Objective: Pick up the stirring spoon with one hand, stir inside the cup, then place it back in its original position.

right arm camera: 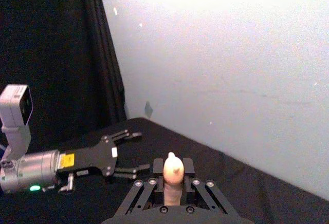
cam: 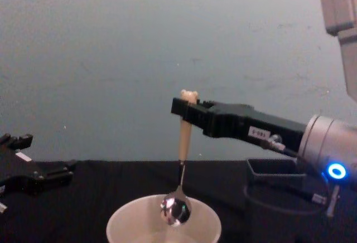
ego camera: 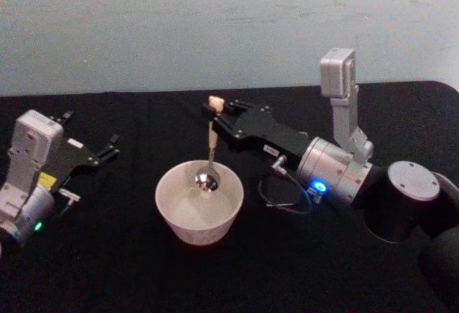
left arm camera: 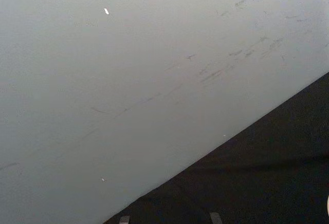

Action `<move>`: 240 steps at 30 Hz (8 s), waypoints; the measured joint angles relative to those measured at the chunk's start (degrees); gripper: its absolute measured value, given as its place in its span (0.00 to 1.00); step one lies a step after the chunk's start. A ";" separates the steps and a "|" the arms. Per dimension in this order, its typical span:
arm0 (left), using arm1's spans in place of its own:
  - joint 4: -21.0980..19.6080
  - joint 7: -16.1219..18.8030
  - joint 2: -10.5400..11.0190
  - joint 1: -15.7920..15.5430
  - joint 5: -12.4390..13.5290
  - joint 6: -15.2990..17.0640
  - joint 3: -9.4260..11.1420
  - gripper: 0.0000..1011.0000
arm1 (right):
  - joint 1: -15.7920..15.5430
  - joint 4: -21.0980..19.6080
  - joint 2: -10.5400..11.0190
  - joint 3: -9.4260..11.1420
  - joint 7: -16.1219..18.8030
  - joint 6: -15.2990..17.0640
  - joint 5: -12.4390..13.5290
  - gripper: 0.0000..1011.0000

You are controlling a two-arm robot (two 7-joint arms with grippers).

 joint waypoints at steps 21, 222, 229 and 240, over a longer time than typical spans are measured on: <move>0.00 0.00 0.00 0.00 0.00 0.00 0.00 0.99 | -2.32 -5.21 1.98 5.02 -2.81 -1.64 2.67 0.21; 0.00 0.00 0.00 0.00 0.00 0.00 0.00 0.99 | -10.82 -3.82 -2.21 15.97 -30.12 -12.06 -19.92 0.99; 0.00 0.00 0.00 0.00 0.00 0.00 0.00 0.99 | -11.78 -1.40 -4.09 18.14 -33.10 -5.16 -20.19 0.99; 0.00 0.00 0.00 0.00 0.00 0.00 0.00 0.99 | -12.40 2.44 -5.55 19.81 -32.28 -0.80 -19.03 0.99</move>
